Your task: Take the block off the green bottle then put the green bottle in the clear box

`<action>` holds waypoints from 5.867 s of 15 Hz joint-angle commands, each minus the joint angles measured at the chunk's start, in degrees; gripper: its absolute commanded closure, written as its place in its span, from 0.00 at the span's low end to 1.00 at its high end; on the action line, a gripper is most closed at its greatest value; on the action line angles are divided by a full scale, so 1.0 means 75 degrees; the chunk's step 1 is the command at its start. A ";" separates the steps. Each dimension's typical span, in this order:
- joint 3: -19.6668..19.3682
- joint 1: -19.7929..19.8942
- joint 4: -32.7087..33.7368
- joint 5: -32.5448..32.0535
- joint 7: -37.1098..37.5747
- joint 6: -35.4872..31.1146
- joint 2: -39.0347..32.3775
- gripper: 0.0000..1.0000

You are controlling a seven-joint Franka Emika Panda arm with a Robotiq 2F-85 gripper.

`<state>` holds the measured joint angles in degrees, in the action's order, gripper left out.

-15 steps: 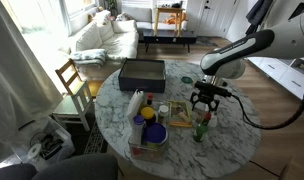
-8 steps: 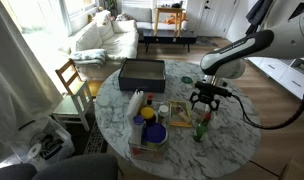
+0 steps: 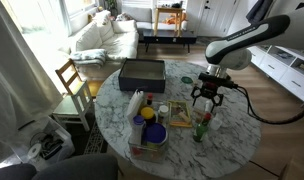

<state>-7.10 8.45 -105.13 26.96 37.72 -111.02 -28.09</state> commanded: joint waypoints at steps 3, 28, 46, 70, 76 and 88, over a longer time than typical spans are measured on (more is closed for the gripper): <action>0.0038 0.0047 -0.0295 0.0306 -0.0240 0.0910 0.0447 0.40; -0.0039 -0.0013 -0.0493 0.1440 -0.0958 0.2756 0.0459 0.47; 0.0087 -0.0425 -0.0312 0.1782 0.0647 0.3585 0.1610 0.92; 0.0363 -0.0834 0.0826 0.3900 0.2030 0.1437 0.0863 0.92; 0.0383 -0.0901 0.0831 0.3609 0.2033 0.1544 0.0661 0.92; 0.0502 -0.1253 0.0823 0.3139 0.1970 0.1182 0.0223 0.92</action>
<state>-3.52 -0.36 -99.31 52.22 52.58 -100.82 -25.71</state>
